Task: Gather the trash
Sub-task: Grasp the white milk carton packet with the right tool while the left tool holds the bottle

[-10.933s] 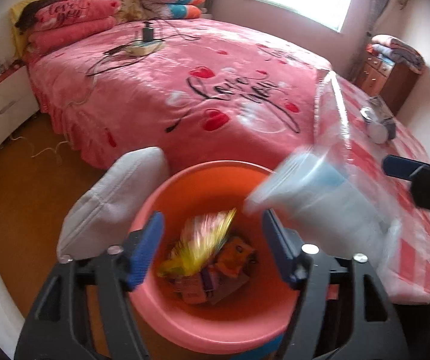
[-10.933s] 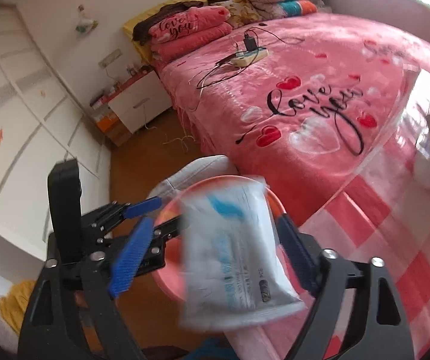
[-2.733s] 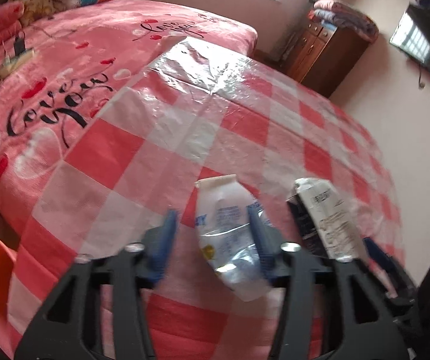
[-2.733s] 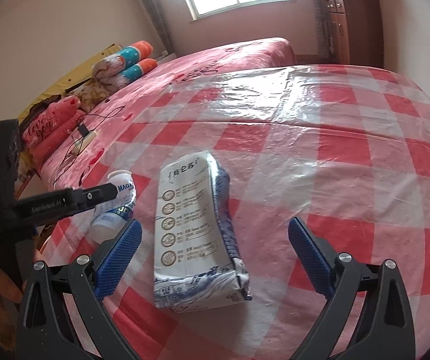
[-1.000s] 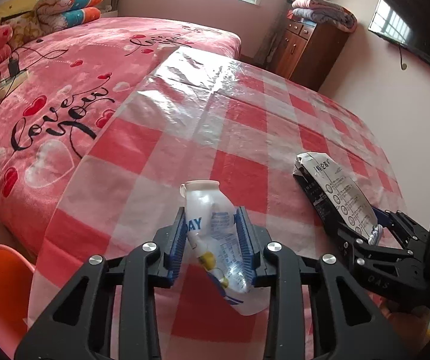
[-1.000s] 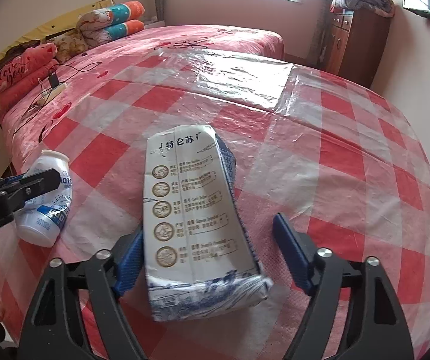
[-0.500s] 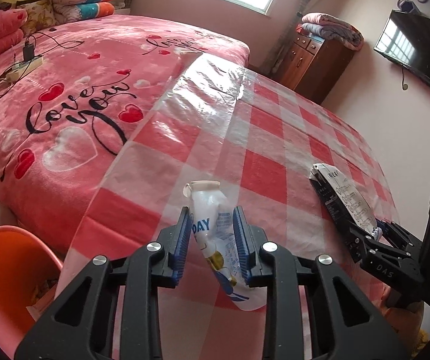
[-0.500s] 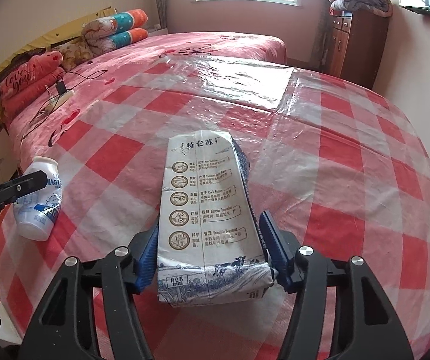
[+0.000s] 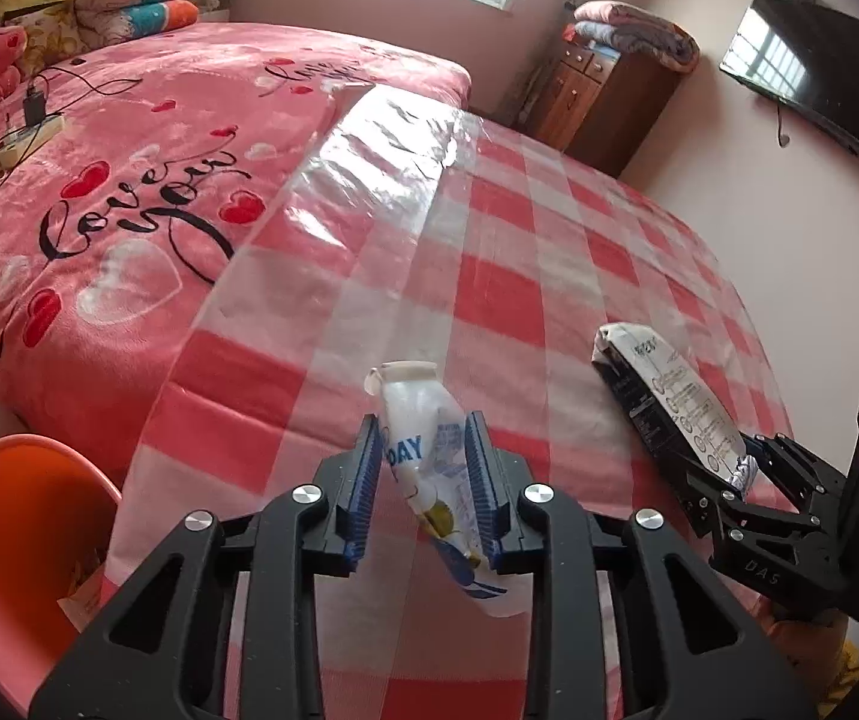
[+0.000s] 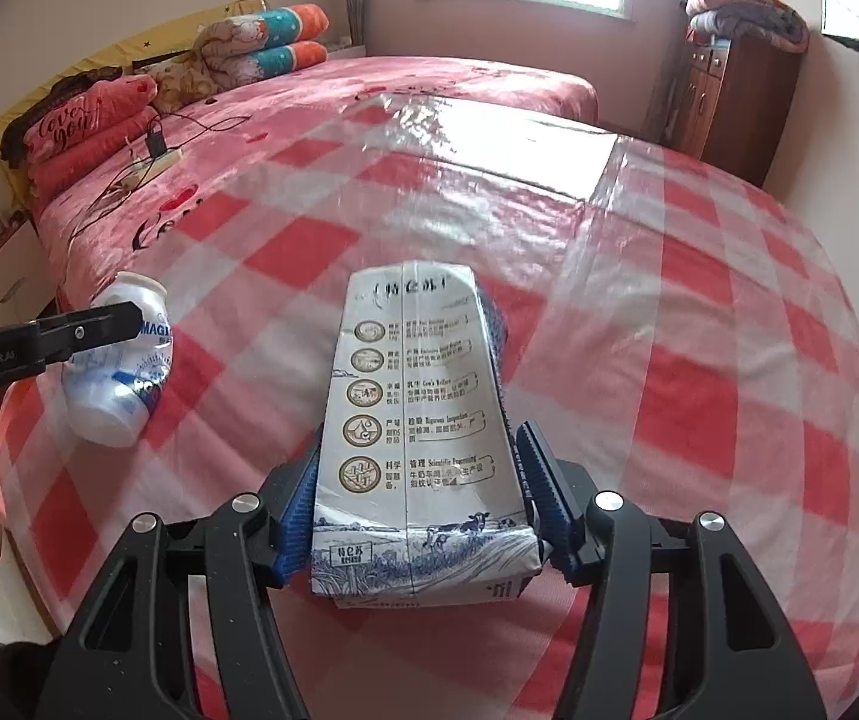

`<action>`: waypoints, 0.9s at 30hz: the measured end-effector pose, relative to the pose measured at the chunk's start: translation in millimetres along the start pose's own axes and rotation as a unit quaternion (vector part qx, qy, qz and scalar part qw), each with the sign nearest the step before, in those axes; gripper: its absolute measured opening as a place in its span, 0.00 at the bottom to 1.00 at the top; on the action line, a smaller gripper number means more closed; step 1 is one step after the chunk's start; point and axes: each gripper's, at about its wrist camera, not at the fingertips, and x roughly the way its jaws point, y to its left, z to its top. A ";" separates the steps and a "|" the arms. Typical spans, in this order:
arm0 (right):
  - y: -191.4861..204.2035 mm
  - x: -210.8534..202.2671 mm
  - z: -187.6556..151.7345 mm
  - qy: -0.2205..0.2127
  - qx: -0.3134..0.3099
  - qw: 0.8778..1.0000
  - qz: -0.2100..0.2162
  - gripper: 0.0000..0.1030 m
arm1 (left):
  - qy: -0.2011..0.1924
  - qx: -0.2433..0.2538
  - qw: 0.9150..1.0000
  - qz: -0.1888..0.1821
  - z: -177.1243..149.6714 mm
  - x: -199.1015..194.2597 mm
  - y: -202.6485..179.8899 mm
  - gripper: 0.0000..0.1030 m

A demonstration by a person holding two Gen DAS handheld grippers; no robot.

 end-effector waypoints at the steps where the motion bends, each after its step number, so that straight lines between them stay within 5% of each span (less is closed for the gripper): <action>1: -0.9 1.0 -0.7 0.002 0.000 1.000 0.003 0.63 | 0.002 0.002 1.000 0.003 -0.8 0.0 -0.2 0.31; 4: -2.9 0.6 1.2 0.000 0.007 1.000 0.004 0.78 | 0.017 0.012 1.000 0.006 -2.9 1.4 -2.5 0.39; 9: -2.1 0.6 7.6 -0.006 0.006 1.000 0.003 0.86 | 0.029 0.026 0.999 0.009 -11.8 -0.5 -7.8 0.44; 23: -4.9 18.4 15.6 0.006 0.005 1.000 -0.013 0.86 | -0.011 0.019 1.000 0.010 -21.0 -8.0 -16.7 0.29; 27: -3.6 20.4 13.9 0.005 0.001 1.000 -0.022 0.62 | -0.014 0.014 1.000 0.009 -21.4 -10.2 -16.7 0.28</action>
